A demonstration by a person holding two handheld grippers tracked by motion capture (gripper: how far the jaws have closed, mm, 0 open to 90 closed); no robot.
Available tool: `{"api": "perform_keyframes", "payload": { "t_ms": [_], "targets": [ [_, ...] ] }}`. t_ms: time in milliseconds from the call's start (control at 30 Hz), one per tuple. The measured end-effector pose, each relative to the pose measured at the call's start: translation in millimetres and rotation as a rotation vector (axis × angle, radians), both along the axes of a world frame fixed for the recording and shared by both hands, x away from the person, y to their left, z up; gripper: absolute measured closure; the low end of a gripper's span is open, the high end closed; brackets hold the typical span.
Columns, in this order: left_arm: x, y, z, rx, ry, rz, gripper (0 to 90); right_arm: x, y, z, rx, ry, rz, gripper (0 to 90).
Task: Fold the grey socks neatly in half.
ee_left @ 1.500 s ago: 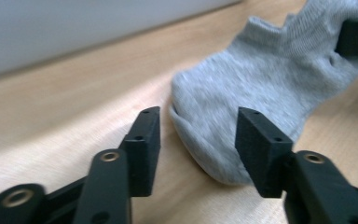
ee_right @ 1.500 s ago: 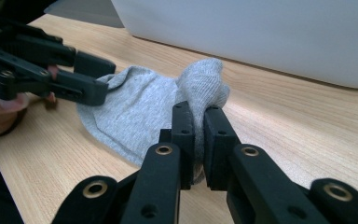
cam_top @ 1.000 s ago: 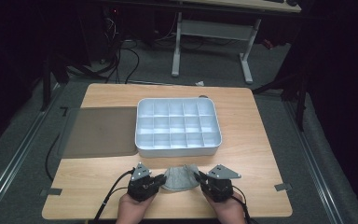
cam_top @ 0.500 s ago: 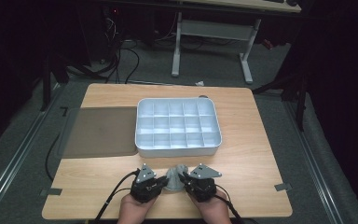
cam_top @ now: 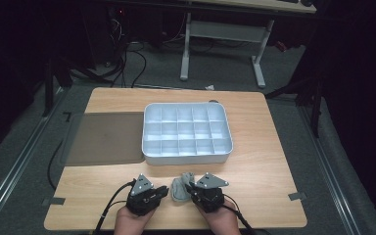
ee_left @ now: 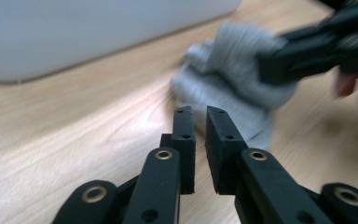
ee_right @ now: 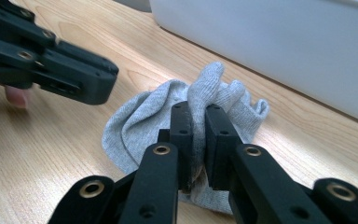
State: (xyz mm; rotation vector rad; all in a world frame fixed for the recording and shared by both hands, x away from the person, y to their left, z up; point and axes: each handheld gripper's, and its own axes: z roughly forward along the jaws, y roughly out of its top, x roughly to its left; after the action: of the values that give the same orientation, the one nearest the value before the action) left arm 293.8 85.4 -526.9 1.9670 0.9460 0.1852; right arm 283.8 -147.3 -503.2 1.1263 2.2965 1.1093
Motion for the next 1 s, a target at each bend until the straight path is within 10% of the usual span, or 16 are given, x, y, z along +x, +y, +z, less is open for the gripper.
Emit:
{"api": "perform_keyframes", "payload": {
  "t_ms": [633, 1000],
  "targets": [
    [4.1, -9.7, -7.8, 0.061, 0.022, -0.008, 84.2, -6.9, 28.4, -15.7, -0.019, 0.026, 0.108, 78.9],
    [0.6, -4.2, 0.2, 0.018, -0.017, 0.013, 77.0, -14.4, 8.6, 10.0, 0.05, -0.024, 0.091, 66.7]
  ]
}}
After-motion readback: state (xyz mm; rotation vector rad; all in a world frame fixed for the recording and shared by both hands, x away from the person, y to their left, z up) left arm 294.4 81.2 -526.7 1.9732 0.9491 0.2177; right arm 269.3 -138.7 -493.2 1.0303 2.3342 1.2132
